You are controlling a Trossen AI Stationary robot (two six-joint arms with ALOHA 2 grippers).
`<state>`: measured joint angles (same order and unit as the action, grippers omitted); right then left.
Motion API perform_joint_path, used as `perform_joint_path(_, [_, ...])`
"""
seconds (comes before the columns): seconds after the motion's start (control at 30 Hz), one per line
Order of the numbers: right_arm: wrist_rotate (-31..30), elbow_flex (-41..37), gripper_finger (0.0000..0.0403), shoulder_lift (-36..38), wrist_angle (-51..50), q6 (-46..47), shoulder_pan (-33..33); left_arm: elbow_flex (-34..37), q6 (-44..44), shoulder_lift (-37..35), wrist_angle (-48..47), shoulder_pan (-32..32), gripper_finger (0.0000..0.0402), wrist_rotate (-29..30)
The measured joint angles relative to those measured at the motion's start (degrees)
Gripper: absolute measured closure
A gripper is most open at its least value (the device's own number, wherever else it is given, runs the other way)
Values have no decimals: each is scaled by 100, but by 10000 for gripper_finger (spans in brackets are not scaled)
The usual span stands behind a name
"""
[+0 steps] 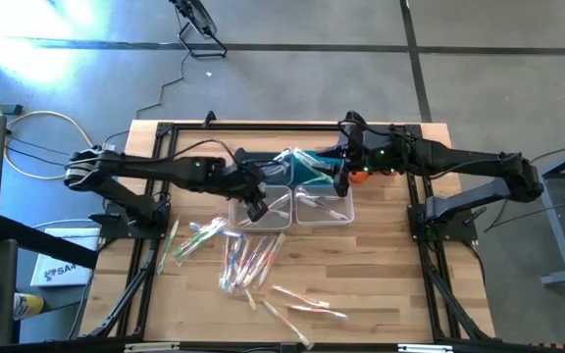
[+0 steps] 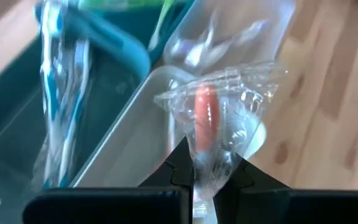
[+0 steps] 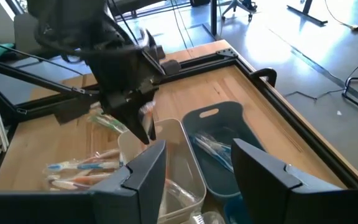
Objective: Pick & Place Toothbrushes
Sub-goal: Put the orange toothbrush into the gray bin
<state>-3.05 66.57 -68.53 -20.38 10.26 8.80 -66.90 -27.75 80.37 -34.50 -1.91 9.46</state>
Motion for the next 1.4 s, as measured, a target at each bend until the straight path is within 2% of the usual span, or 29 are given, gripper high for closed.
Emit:
perform_joint_path(0.57, [-1, 0, 230, -2, -102, 0, 0, 12, -415, 667, -900, -49, 382, 28])
perform_joint_path(0.77, [-2, 0, 230, -2, -191, 0, 0, -10, -333, 812, -528, -155, 382, -74])
perform_joint_path(1.2, [-1, 0, 230, -2, -217, 0, 0, 5, -207, 895, -545, -271, 382, -277])
perform_joint_path(1.3, [-2, 0, 230, -2, -217, 0, 0, 5, -209, 895, -545, -269, 372, -298])
perform_joint_path(1.4, [-2, 0, 230, -2, -217, 0, 0, 5, -199, 895, -544, -258, 343, -294])
